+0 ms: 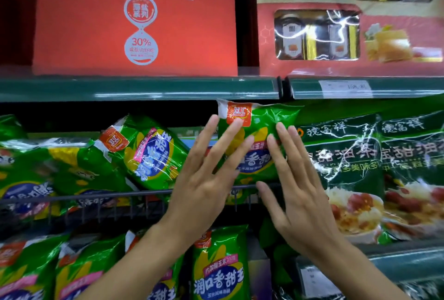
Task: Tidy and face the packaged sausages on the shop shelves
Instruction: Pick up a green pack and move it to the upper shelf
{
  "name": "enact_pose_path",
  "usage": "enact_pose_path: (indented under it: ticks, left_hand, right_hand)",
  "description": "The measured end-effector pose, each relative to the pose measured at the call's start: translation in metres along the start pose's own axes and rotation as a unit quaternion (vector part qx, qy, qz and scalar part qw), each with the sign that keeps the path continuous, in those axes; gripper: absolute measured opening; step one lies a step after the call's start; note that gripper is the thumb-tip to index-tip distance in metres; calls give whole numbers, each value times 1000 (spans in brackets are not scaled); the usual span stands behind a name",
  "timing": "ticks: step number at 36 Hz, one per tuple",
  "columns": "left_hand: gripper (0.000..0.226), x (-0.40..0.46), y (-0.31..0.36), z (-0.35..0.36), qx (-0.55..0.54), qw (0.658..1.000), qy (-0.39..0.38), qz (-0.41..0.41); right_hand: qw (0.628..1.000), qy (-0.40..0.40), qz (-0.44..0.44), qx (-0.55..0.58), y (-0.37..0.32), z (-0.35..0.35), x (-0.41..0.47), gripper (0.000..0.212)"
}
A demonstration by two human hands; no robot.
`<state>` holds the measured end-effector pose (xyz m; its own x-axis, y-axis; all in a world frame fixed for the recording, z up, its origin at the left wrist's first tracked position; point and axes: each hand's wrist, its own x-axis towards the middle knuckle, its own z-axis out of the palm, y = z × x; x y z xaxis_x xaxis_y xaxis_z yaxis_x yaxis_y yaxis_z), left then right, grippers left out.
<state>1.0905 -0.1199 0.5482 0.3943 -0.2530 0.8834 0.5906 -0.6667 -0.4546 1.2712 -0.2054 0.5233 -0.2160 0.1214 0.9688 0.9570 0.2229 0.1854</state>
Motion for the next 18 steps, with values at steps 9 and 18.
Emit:
enact_pose_path:
  ticks: [9, 18]
  left_hand:
    - [71, 17, -14, 8, -50, 977, -186, -91]
    - [78, 15, -18, 1, -107, 957, -234, -130]
  right_hand:
    - [989, -104, 33, -97, 23, 18, 24, 74]
    - [987, -107, 117, -16, 28, 9, 13, 74]
